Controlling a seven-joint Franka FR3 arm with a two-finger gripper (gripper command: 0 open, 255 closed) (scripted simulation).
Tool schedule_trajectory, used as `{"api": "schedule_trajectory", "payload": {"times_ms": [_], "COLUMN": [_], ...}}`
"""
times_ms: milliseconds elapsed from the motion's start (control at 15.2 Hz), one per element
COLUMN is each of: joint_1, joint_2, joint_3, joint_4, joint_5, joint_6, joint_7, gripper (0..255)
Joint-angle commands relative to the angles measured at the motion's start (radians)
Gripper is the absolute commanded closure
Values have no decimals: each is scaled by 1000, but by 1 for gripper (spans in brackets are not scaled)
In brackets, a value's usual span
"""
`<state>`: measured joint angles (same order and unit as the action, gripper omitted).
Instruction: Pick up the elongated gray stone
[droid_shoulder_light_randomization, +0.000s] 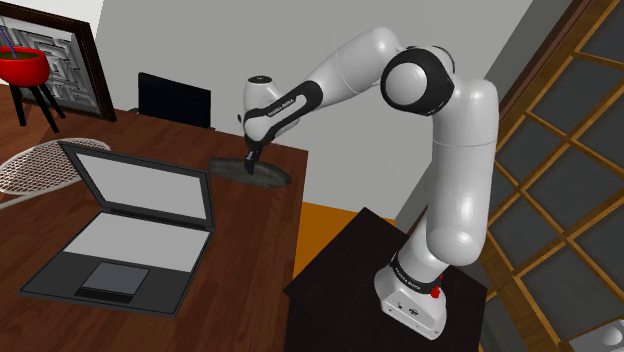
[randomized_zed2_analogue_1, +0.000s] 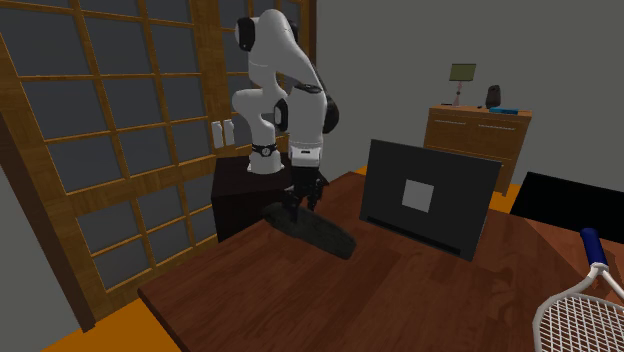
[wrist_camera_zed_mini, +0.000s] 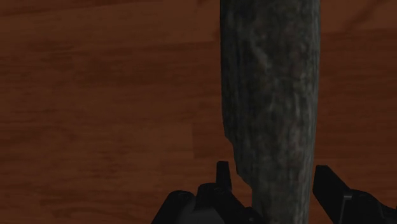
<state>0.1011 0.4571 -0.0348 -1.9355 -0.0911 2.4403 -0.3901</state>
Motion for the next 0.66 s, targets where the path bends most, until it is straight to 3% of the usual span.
{"api": "schedule_trajectory", "payload": {"times_ms": [0,594], "joint_1": [-1,-1], "joint_2": [-17,-78], "joint_3": [0,2], "joint_4": [4,19], "joint_5": [1,5], "joint_6": [-20,-96], "joint_7": [-3,-10], "gripper": [255,255]}}
